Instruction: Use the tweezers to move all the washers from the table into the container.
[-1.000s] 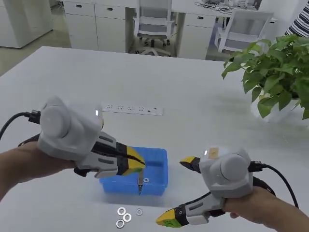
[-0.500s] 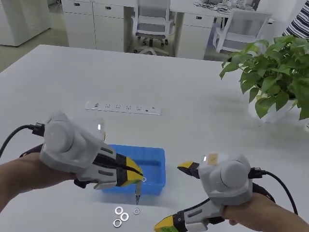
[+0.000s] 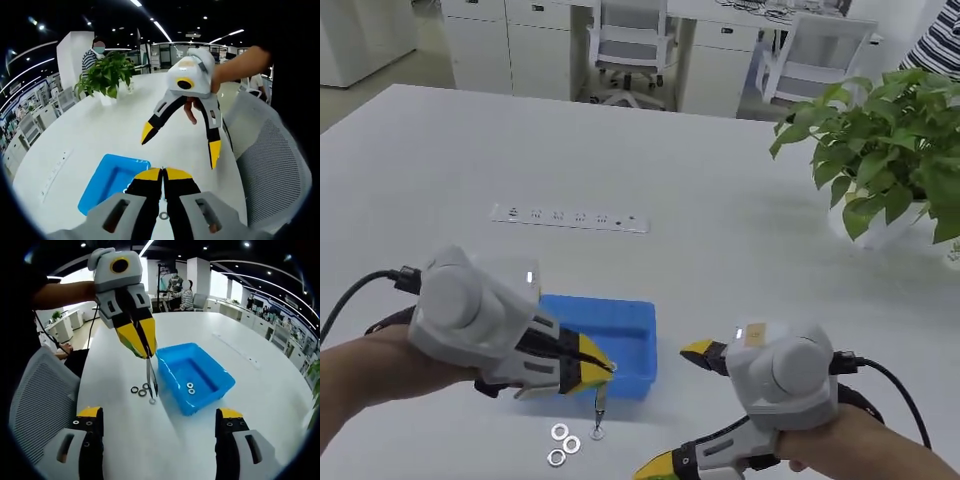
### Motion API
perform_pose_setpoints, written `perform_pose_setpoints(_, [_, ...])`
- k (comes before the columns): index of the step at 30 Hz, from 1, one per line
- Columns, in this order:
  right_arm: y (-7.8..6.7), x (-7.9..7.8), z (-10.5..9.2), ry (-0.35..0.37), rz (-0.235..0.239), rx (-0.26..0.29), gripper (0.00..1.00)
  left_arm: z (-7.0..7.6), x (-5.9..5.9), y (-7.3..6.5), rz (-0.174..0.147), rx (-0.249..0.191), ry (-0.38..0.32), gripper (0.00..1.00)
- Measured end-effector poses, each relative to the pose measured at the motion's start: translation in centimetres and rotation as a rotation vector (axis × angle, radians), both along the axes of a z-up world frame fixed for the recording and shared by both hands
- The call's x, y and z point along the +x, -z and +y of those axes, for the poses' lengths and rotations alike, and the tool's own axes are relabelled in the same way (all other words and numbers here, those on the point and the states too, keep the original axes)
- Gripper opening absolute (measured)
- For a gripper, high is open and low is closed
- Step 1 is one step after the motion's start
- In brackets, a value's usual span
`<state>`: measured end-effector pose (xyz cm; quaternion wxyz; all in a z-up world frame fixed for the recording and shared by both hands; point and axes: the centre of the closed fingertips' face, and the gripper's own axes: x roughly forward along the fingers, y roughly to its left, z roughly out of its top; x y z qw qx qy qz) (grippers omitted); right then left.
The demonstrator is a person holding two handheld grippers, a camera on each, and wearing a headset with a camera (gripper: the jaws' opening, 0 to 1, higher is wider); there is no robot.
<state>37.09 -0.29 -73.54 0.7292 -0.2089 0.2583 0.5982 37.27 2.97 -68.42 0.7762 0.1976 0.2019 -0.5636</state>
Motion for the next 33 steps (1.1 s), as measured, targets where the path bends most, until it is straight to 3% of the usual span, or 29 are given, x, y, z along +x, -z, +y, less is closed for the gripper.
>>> perform_pose_setpoints(18, [0.3, -1.0, 0.3, -0.054, 0.008, 0.006, 0.83, 0.0, 0.2, 0.8, 0.002, 0.0, -0.006, 0.05])
perform_pose_setpoints(33, [0.2, -1.0, 2.1, -0.166, -0.049, 0.024, 0.53, 0.1, 0.2, 0.8, 0.019, -0.008, -0.015, 0.05])
